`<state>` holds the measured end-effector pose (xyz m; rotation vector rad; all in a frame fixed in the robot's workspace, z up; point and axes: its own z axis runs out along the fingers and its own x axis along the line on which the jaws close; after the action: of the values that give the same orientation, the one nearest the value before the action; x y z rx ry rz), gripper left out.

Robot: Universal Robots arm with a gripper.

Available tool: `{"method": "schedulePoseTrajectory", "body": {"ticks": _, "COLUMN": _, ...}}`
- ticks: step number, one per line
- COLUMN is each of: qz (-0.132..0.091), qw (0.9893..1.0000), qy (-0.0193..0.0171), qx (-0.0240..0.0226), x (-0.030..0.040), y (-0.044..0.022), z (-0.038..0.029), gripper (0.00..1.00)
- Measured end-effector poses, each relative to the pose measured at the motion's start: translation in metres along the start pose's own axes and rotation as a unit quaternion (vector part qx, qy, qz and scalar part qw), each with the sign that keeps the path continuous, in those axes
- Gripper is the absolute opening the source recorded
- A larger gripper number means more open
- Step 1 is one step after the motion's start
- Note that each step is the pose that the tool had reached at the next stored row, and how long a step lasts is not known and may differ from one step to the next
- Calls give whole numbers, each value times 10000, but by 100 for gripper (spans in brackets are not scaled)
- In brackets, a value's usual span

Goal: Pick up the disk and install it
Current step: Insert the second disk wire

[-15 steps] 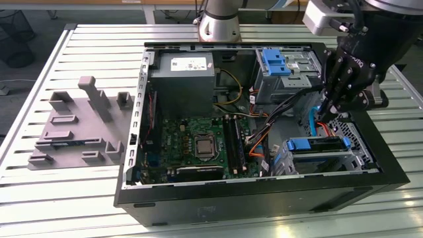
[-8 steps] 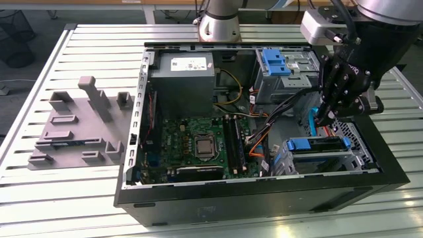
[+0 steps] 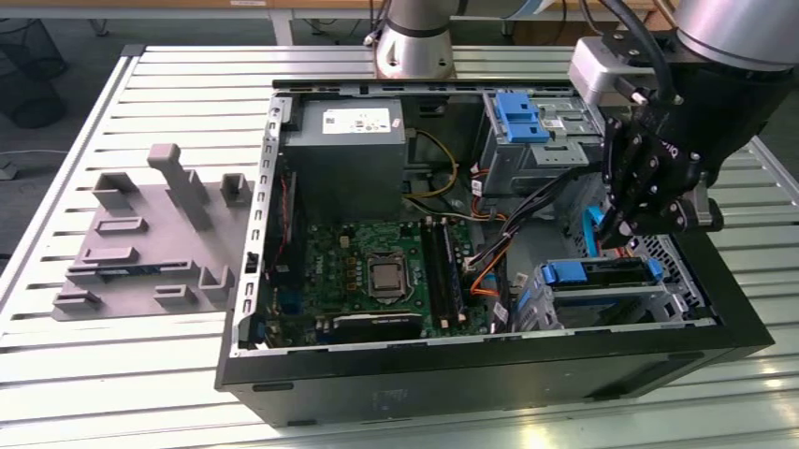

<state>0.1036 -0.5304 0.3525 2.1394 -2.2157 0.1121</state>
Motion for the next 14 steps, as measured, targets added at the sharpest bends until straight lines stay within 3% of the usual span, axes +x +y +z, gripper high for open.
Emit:
{"method": "schedulePoseTrajectory", "body": {"ticks": 5, "qz": 0, "qw": 10000, "qy": 3, "qx": -76, "x": 11, "y": -27, "z": 38, "gripper": 16}}
{"method": "schedulePoseTrajectory", "body": {"ticks": 11, "qz": 41, "qw": 10000, "qy": 3, "qx": -91, "x": 43, "y": -39, "z": 48, "gripper": 16}}
{"method": "schedulePoseTrajectory", "body": {"ticks": 14, "qz": 172, "qw": 9998, "qy": 3, "qx": -104, "x": 55, "y": -40, "z": 54, "gripper": 16}}
